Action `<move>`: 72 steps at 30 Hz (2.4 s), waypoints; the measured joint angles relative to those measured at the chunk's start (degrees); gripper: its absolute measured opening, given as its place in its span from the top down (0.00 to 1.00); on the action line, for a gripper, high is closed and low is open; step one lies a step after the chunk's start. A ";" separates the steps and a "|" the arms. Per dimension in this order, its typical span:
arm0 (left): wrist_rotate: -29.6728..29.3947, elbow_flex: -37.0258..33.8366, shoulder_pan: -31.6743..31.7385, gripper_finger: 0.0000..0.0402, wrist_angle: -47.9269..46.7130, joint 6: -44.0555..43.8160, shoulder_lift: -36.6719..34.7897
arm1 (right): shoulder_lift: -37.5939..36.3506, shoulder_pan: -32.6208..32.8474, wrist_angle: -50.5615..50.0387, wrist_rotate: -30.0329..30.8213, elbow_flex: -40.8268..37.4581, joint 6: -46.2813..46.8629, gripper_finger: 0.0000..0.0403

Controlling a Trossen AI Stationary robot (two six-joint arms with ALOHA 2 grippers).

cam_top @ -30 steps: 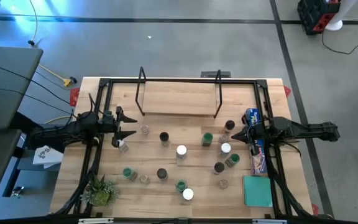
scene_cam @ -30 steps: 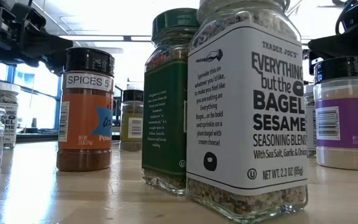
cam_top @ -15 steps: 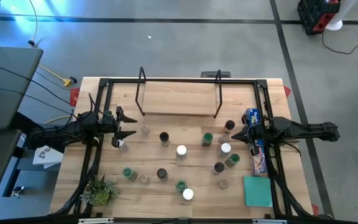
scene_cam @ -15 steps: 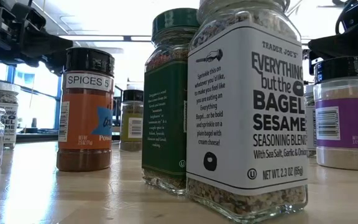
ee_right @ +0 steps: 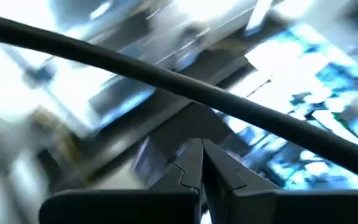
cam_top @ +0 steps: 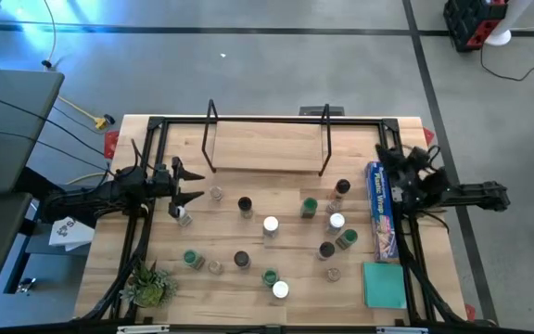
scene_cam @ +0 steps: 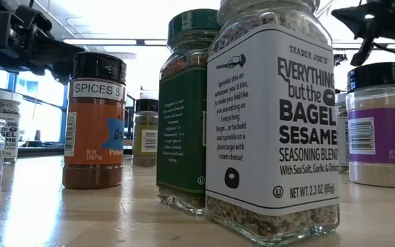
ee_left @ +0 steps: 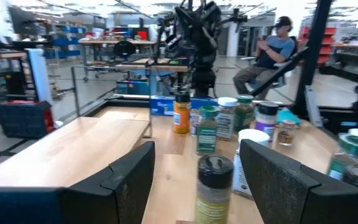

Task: Shelf spices
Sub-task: Put the black seasoning bottle on the shelf

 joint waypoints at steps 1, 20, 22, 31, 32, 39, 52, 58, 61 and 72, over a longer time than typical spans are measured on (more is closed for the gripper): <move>-0.88 0.00 0.00 0.42 -0.01 0.66 0.00 | 0.90 0.08 -3.85 -0.22 2.22 -0.11 1.00; -4.67 0.00 0.02 0.42 0.32 1.46 0.00 | 53.67 -4.61 -106.31 -27.31 67.83 -12.31 0.99; -4.67 0.00 0.02 0.42 0.36 1.46 0.00 | 56.76 -6.95 -112.00 -31.26 68.16 -18.71 0.96; -4.67 0.00 0.02 0.42 0.32 1.46 0.00 | 61.80 -17.84 -110.58 -37.87 62.19 -27.18 0.55; -4.66 0.00 0.02 0.42 0.34 1.46 0.00 | 62.37 -18.58 -109.26 -38.08 61.87 -26.76 0.50; -4.65 0.00 0.02 0.42 0.30 1.44 0.00 | 67.47 -19.31 -107.03 -34.75 58.94 -27.29 0.17; -4.61 0.00 0.02 0.42 0.30 1.42 0.00 | 68.25 -19.28 -95.69 -36.46 49.04 -22.61 0.22; -4.61 0.00 0.02 0.42 0.30 1.38 0.00 | 68.26 -19.28 -91.89 -36.43 45.75 -20.04 0.38; -4.61 0.00 0.02 0.42 0.30 1.36 0.00 | 68.12 -19.28 -91.90 -36.35 45.33 -18.48 0.51; -4.63 0.00 0.02 0.42 0.30 1.38 0.00 | 68.46 -19.28 -105.70 -40.81 64.87 -16.19 0.54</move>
